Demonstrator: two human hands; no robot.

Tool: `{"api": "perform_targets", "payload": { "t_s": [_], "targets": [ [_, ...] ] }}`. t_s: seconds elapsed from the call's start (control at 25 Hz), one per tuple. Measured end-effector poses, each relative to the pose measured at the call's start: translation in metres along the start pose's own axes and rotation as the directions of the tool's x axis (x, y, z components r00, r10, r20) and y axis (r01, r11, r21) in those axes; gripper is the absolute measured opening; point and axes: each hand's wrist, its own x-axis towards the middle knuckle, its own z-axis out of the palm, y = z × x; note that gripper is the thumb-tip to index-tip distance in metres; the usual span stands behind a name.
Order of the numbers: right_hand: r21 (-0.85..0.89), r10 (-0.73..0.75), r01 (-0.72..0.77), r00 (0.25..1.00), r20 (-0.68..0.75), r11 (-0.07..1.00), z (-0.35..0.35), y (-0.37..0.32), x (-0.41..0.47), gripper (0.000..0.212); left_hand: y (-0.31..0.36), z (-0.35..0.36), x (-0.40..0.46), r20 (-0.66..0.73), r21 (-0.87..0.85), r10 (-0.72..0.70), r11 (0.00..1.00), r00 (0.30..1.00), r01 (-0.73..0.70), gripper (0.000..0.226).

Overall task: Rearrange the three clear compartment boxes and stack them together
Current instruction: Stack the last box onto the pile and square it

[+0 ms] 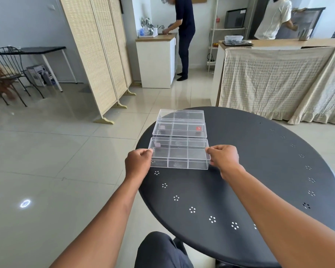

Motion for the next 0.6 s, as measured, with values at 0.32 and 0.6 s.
{"api": "perform_targets", "payload": {
  "t_s": [0.32, 0.6],
  "targets": [
    [-0.066, -0.046, 0.045, 0.999, -0.023, 0.997, 0.0054, -0.0012, 0.0046, 0.029, -0.0065, 0.0033, 0.0127, 0.004, -0.052, -0.015, 0.999, 1.000, 0.015, 0.022],
    [-0.088, -0.052, 0.050, 0.998, -0.020, 0.995, 0.0041, -0.0041, 0.0004, 0.023, -0.0036, 0.0027, 0.0109, 0.012, -0.040, -0.015, 0.999, 1.000, 0.016, 0.025]
  ]
}}
